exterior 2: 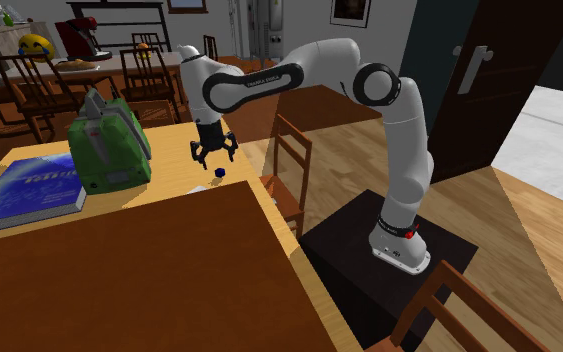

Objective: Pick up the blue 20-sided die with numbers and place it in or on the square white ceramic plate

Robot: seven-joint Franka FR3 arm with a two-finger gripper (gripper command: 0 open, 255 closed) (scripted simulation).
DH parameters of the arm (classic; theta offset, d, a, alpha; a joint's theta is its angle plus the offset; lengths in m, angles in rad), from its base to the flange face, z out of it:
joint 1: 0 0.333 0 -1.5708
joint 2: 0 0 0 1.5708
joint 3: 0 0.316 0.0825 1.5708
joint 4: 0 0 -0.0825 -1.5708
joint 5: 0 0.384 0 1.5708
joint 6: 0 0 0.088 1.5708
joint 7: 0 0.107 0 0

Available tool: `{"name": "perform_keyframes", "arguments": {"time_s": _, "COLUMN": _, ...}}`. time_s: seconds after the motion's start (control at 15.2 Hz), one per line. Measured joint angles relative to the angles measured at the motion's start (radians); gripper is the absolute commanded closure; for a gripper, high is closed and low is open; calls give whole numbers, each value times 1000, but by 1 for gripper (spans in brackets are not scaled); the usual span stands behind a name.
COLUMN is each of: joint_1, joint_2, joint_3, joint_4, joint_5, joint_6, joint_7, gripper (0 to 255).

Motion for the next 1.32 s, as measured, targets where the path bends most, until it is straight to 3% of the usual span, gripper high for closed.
{"name": "perform_keyframes", "arguments": {"time_s": 0.4, "joint_1": -5, "joint_2": 5, "joint_3": -3, "joint_4": -73, "joint_5": -6, "joint_6": 76, "joint_7": 9, "gripper": 0}}
{"name": "perform_keyframes", "arguments": {"time_s": 0.79, "joint_1": -7, "joint_2": 4, "joint_3": -4, "joint_4": -84, "joint_5": -6, "joint_6": 86, "joint_7": 9, "gripper": 0}}
{"name": "perform_keyframes", "arguments": {"time_s": 0.86, "joint_1": -7, "joint_2": 4, "joint_3": -4, "joint_4": -84, "joint_5": -6, "joint_6": 86, "joint_7": 9, "gripper": 255}}
{"name": "perform_keyframes", "arguments": {"time_s": 1.32, "joint_1": -7, "joint_2": 4, "joint_3": -4, "joint_4": -84, "joint_5": -6, "joint_6": 86, "joint_7": 9, "gripper": 255}}
